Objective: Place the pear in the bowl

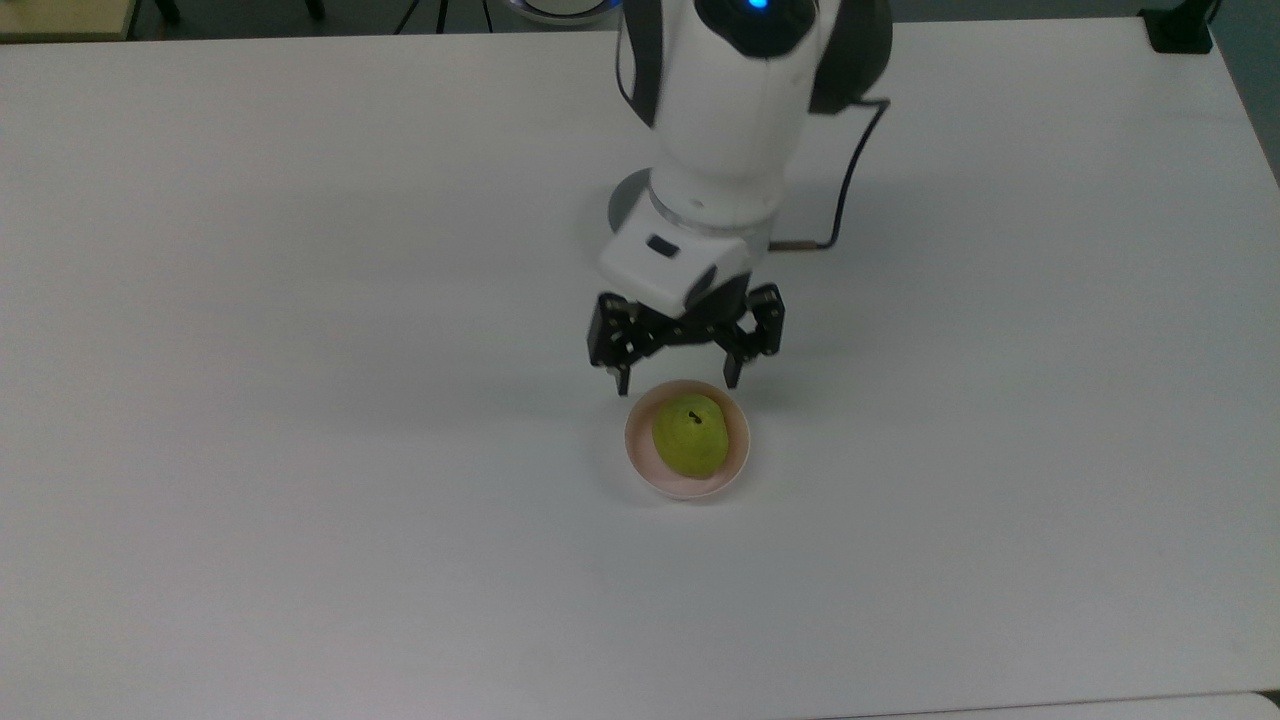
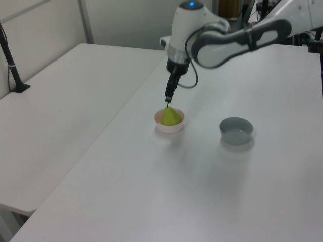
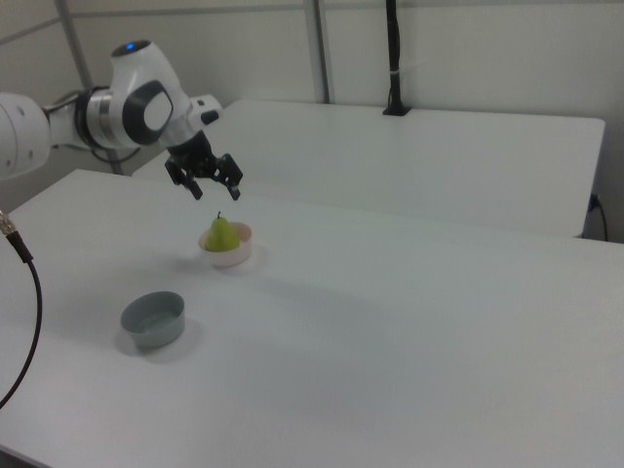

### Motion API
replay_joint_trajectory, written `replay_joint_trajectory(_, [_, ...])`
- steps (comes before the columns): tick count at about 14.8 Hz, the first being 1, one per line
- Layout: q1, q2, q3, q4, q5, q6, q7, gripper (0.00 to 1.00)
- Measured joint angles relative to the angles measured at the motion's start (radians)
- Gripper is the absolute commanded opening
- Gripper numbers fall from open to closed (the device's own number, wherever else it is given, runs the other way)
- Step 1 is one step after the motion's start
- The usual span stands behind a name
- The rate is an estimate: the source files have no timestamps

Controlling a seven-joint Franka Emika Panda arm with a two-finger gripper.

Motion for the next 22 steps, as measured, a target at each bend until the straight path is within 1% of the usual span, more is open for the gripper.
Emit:
replay_joint_trajectory(1, [-0.03,-0.05,0.018,0.001,0.003,-0.063,0.0,1.0])
replay_joint_trajectory(2, [-0.081,-0.108,0.054,0.002,0.003,-0.135,0.0,1.0])
replay_joint_trajectory(3, [-0.151,-0.171,0.104,0.003,0.003,-0.208,0.0,1.0])
replay_joint_trajectory(4, [-0.205,-0.218,0.14,0.002,0.003,-0.264,0.0,1.0])
replay_joint_trajectory(5, [-0.278,-0.282,0.181,-0.003,0.003,-0.342,0.0,1.0])
replay_joint_trajectory(6, [-0.314,-0.323,0.197,-0.012,0.003,-0.386,-0.001,1.0])
replay_joint_trajectory(8, [-0.383,-0.425,0.23,-0.077,0.003,-0.46,-0.001,1.0])
replay_joint_trajectory(10, [-0.419,-0.477,0.255,-0.159,0.003,-0.47,-0.001,1.0])
replay_joint_trajectory(12, [-0.442,-0.498,0.258,-0.204,0.003,-0.47,-0.001,1.0])
replay_joint_trajectory(17, [-0.478,-0.528,0.259,-0.225,0.003,-0.499,-0.001,1.0])
replay_joint_trajectory(22, [-0.479,-0.532,0.261,-0.234,0.003,-0.506,-0.001,1.0])
